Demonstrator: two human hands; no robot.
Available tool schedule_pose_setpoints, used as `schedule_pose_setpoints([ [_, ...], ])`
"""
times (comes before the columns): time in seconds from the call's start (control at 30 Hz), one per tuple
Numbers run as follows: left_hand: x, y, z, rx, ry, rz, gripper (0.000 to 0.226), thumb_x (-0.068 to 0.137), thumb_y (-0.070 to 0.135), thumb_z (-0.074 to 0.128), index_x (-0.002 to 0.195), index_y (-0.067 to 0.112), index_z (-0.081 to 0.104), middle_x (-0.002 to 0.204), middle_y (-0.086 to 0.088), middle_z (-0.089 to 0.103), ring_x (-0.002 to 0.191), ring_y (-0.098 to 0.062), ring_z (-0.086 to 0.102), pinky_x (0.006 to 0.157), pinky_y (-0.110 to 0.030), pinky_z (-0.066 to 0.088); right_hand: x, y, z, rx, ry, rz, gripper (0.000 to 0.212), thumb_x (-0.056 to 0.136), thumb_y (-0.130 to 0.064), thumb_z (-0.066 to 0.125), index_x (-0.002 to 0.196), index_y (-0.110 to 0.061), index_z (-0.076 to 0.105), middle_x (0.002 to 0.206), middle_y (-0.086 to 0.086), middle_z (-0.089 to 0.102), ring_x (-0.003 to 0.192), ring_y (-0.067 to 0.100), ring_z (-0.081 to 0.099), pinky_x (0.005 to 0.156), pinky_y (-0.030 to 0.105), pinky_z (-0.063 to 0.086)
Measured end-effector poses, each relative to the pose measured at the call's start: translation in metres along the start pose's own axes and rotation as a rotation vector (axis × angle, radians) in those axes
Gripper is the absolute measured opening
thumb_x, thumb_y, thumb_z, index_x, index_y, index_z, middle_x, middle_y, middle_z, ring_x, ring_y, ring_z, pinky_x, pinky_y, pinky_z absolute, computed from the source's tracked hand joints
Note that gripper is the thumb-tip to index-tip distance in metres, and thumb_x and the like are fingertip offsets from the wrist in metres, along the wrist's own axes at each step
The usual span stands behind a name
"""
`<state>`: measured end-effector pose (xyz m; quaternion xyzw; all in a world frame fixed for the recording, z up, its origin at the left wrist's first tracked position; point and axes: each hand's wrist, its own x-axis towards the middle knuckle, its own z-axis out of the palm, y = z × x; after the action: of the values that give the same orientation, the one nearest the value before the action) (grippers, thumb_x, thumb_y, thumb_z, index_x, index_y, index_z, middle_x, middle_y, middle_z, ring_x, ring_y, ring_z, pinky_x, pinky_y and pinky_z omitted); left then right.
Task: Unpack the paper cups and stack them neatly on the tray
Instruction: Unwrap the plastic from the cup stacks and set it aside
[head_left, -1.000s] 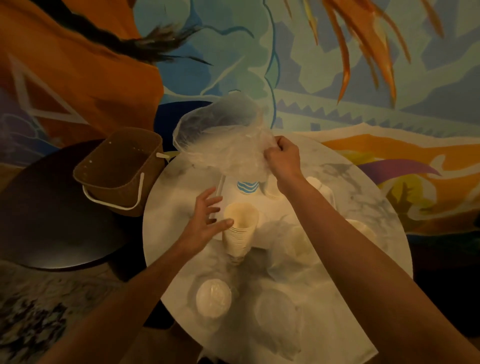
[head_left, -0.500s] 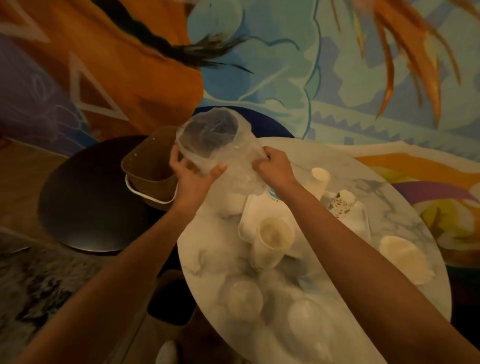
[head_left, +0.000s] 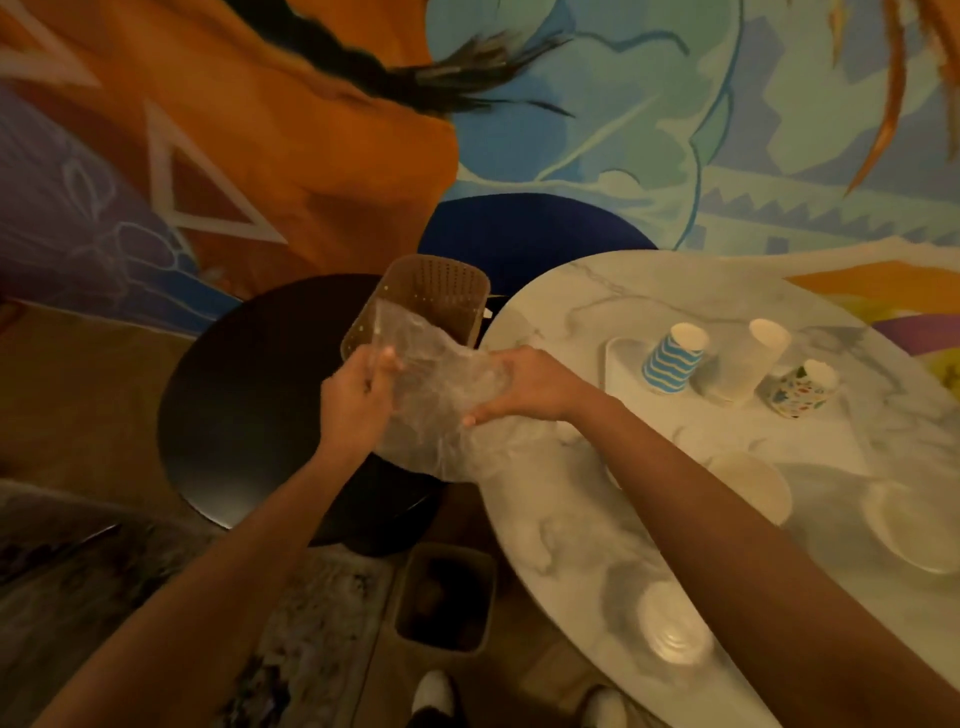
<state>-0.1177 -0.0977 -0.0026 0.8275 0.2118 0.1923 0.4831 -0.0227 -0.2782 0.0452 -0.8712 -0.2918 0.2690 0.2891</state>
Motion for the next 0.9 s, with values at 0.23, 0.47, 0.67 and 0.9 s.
schedule_pose_setpoints([
  [0.23, 0.027, -0.090, -0.064, 0.199, 0.138, -0.223, 0.027, 0.100, 0.030, 0.042, 0.108, 0.008, 0.056, 0.093, -0.010, 0.060, 0.084, -0.018, 0.055, 0.073, -0.029, 0.037, 0.025, 0.028, 0.051, -0.136, -0.012, 0.090, 0.042, 0.080, -0.025, 0.071, 0.117, -0.013, 0.057, 0.095, 0.008, 0.061, 0.087, 0.021, 0.056, 0.074, 0.030, 0.041],
  [0.47, 0.012, -0.143, -0.058, 0.440, 0.087, 0.028, 0.058, 0.082, 0.038, 0.067, 0.129, 0.015, 0.042, 0.129, -0.016, 0.042, 0.118, -0.031, 0.041, 0.095, -0.043, 0.039, 0.056, 0.030, 0.128, -0.281, 0.000, -0.065, 0.020, 0.082, 0.000, 0.053, 0.095, -0.015, 0.051, 0.103, 0.006, 0.045, 0.087, 0.029, 0.052, 0.077, 0.041, 0.045],
  [0.67, 0.005, -0.200, -0.039, 0.966, -0.475, 0.302, 0.072, 0.063, 0.043, 0.082, 0.126, 0.031, 0.050, 0.128, -0.014, 0.051, 0.116, -0.039, 0.050, 0.091, -0.057, 0.042, 0.087, 0.042, 0.174, -0.381, -0.027, 0.028, 0.035, 0.090, -0.005, 0.048, 0.124, -0.004, 0.053, 0.131, 0.014, 0.036, 0.118, 0.032, 0.041, 0.099, 0.042, 0.041],
  [0.9, 0.033, -0.236, -0.012, 0.924, -0.690, 0.073, 0.063, 0.098, 0.019, 0.037, 0.150, 0.033, 0.004, 0.160, 0.000, -0.005, 0.147, -0.025, -0.004, 0.117, -0.041, -0.001, 0.096, 0.065, 0.210, -0.492, -0.214, 0.169, 0.062, 0.095, -0.025, 0.047, 0.145, -0.003, 0.020, 0.151, 0.010, 0.017, 0.141, 0.031, 0.013, 0.112, 0.037, 0.029],
])
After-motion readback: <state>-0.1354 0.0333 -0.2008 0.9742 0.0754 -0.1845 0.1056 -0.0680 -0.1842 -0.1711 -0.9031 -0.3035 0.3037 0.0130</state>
